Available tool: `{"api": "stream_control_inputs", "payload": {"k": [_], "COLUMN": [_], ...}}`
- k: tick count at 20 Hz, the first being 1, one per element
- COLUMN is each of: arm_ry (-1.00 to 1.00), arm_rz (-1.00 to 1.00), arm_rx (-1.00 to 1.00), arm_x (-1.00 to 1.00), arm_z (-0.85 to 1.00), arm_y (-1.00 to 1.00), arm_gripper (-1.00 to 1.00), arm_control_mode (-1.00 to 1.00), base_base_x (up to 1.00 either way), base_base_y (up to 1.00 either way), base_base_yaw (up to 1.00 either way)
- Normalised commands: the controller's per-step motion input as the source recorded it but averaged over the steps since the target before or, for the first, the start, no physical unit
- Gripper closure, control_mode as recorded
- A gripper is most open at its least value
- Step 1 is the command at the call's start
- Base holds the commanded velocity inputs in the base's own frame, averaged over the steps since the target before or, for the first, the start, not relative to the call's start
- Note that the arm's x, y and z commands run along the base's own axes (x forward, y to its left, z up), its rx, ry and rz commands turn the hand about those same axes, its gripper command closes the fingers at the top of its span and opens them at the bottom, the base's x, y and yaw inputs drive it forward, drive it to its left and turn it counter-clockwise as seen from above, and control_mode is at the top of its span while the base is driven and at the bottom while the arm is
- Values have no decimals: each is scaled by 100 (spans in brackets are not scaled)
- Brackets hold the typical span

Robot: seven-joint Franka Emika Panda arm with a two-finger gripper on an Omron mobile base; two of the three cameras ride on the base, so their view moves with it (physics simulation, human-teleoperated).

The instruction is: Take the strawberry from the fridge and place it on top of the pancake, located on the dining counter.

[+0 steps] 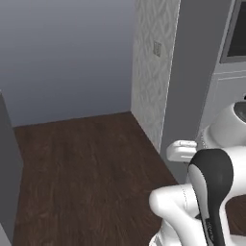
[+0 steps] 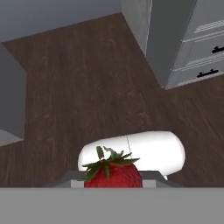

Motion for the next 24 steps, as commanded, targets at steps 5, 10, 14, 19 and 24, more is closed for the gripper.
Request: {"api": "stream_control_inputs", "payload": {"k": [5, 10, 14, 19, 24], "arm_ry": [0, 0, 0, 0, 0], "arm_rz": [0, 0, 0, 0, 0], "arm_rx": [0, 0, 0, 0, 0], "arm_x": [0, 0, 0, 0, 0], "arm_z": [0, 0, 0, 0, 0], "arm_y": [0, 0, 0, 0, 0], "arm_gripper": [100, 100, 100, 100, 100], "arm_control_mode": [100, 100, 100, 100, 100], "base_base_x": [63, 98, 99, 100, 100], "base_base_y": [38, 59, 70, 92, 71], "base_base_yaw": [0, 3, 0, 0, 4]}}
